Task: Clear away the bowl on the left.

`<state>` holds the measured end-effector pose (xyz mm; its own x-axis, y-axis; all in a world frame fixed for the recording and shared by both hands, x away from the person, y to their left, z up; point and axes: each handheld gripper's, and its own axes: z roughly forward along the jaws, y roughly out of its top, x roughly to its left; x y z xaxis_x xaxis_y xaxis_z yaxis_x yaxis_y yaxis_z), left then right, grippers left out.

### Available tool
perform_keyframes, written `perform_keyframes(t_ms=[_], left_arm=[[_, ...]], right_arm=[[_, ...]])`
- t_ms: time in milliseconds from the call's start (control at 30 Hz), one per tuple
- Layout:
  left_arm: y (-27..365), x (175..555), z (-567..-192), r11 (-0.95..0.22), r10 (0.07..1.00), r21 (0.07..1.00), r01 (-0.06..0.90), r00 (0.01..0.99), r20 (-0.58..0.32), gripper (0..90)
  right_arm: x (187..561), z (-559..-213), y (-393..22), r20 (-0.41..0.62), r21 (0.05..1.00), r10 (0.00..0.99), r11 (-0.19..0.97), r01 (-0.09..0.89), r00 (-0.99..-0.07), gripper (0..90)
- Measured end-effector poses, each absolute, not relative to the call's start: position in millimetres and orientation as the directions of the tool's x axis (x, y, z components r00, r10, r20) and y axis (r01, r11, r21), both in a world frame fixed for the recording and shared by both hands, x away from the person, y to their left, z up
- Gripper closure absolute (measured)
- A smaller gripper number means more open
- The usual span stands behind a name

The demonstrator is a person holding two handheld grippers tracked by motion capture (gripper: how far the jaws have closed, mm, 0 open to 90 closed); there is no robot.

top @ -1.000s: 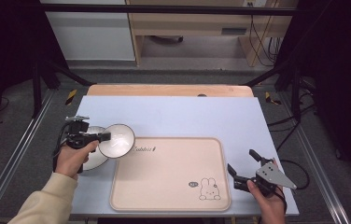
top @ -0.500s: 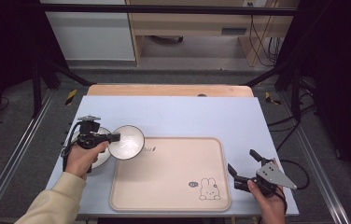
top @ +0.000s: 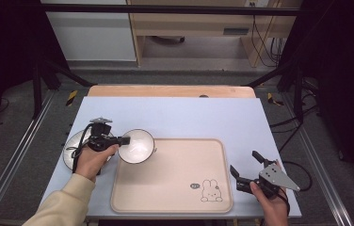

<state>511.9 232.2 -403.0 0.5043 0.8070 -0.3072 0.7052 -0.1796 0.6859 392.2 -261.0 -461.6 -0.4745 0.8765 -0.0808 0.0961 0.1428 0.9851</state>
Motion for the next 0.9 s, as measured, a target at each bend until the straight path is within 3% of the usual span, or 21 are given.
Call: perform_keyframes(t_ms=[900], left_arm=[[187, 502, -420, -0.259, 0.764, 0.667, 0.699, 0.570, -0.301, 82.0]], right_arm=[[392, -462, -261, -0.078, 0.985, 0.875, 0.142, 0.098, -0.478, 6.4]])
